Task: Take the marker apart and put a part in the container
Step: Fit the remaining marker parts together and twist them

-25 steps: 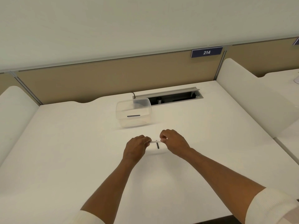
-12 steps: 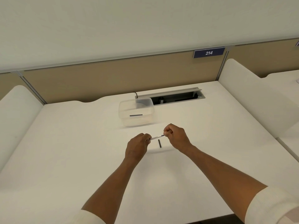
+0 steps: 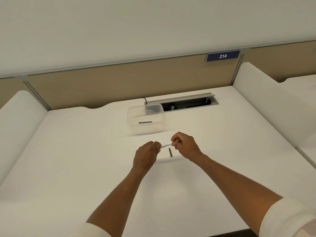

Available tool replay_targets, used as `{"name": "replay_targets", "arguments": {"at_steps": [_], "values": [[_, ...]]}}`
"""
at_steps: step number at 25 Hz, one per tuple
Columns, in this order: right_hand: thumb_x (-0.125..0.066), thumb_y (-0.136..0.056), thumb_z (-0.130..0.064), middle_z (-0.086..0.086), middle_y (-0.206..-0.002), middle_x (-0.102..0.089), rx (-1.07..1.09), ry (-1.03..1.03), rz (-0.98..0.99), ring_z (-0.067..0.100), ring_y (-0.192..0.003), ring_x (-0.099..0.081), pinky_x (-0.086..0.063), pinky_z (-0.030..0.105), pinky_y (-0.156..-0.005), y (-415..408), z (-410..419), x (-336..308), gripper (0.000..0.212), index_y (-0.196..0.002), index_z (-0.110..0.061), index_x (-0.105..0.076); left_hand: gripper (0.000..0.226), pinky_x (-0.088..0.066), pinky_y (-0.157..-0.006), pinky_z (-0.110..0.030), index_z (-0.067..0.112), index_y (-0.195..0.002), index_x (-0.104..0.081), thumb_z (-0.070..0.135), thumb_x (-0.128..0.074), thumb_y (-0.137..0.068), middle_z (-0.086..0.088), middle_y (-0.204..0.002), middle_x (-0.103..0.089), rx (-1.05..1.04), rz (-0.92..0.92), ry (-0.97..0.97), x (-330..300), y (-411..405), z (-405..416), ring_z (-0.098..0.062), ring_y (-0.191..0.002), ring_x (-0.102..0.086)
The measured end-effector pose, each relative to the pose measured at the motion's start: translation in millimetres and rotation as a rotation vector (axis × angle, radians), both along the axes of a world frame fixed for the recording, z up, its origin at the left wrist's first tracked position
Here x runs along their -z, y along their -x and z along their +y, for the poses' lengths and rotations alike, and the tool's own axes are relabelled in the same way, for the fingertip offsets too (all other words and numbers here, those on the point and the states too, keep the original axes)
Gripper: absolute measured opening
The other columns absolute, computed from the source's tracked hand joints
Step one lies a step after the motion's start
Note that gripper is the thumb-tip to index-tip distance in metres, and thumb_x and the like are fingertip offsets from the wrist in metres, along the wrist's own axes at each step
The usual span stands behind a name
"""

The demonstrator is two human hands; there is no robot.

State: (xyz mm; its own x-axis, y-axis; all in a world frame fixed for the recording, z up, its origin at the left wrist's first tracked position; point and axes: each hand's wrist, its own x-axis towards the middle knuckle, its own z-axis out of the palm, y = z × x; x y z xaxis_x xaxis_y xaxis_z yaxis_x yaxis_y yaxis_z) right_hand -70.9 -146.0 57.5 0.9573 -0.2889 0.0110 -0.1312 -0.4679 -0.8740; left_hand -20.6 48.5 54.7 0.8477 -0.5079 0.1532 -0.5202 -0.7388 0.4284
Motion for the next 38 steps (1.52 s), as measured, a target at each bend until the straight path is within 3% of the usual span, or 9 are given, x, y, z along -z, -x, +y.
{"name": "replay_targets", "arguments": {"at_steps": [7, 11, 19, 27, 32, 38], "values": [[-0.052, -0.087, -0.001, 0.004, -0.080, -0.071, 0.055, -0.010, 0.064, -0.003, -0.060, -0.060, -0.052, 0.027, -0.066, -4.6, -6.0, 9.8, 0.020, -0.087, -0.017, -0.064, 0.008, -0.050, -0.063, -0.037, 0.027, -0.099, -0.061, 0.025, -0.059, -0.092, 0.006, -0.083, -0.064, -0.030, 0.020, 0.002, 4.0, -6.7, 2.1, -0.022, -0.074, -0.059], [-0.054, -0.086, -0.005, 0.003, -0.085, -0.070, 0.067, 0.027, 0.117, 0.016, -0.075, -0.062, -0.052, 0.034, -0.071, -4.7, -10.3, 21.8, 0.016, -0.089, -0.016, -0.064, 0.007, -0.051, -0.068, -0.037, 0.026, -0.098, -0.060, 0.024, -0.061, -0.091, 0.008, -0.087, -0.067, -0.057, 0.057, 0.045, 7.2, -13.6, 6.6, -0.020, -0.079, -0.062], [-0.057, -0.086, -0.009, -0.004, -0.081, -0.063, 0.060, 0.105, 0.245, 0.017, -0.071, -0.055, -0.044, 0.026, -0.063, -2.2, -9.7, 50.6, 0.012, -0.086, -0.020, -0.062, 0.011, -0.052, -0.067, -0.039, 0.025, -0.091, -0.053, 0.021, -0.063, -0.088, 0.009, -0.081, -0.067, -0.097, 0.087, 0.080, 13.1, -29.4, 13.8, -0.020, -0.075, -0.061], [-0.061, -0.083, -0.016, -0.002, -0.077, -0.063, 0.096, 0.171, 0.353, 0.021, -0.072, -0.057, -0.050, 0.034, -0.067, -8.1, 5.7, 65.7, 0.003, -0.086, -0.017, -0.059, 0.018, -0.049, -0.062, -0.038, 0.024, -0.088, -0.045, 0.021, -0.064, -0.089, 0.008, -0.077, -0.062, -0.118, 0.126, 0.135, 18.7, -39.9, 13.1, -0.020, -0.069, -0.058], [-0.063, -0.085, -0.043, -0.007, -0.089, -0.057, 0.020, 0.474, 0.363, 0.017, -0.087, -0.053, -0.038, 0.031, -0.071, -16.4, 13.1, 64.2, 0.025, -0.092, -0.022, -0.051, 0.015, -0.044, -0.060, -0.031, 0.025, -0.094, -0.047, 0.023, -0.061, -0.090, 0.012, -0.078, -0.059, -0.126, 0.129, 0.131, 21.7, -43.9, 17.3, -0.017, -0.070, -0.058], [-0.059, -0.086, -0.036, -0.005, -0.094, -0.061, -0.041, 0.562, 0.338, 0.020, -0.092, -0.054, -0.039, 0.031, -0.070, -21.4, 10.0, 64.2, 0.017, -0.087, -0.023, -0.047, 0.014, -0.045, -0.062, -0.032, 0.026, -0.099, -0.047, 0.023, -0.059, -0.092, 0.011, -0.084, -0.063, -0.122, 0.118, 0.085, 28.2, -43.4, 26.4, -0.020, -0.074, -0.060]]}}
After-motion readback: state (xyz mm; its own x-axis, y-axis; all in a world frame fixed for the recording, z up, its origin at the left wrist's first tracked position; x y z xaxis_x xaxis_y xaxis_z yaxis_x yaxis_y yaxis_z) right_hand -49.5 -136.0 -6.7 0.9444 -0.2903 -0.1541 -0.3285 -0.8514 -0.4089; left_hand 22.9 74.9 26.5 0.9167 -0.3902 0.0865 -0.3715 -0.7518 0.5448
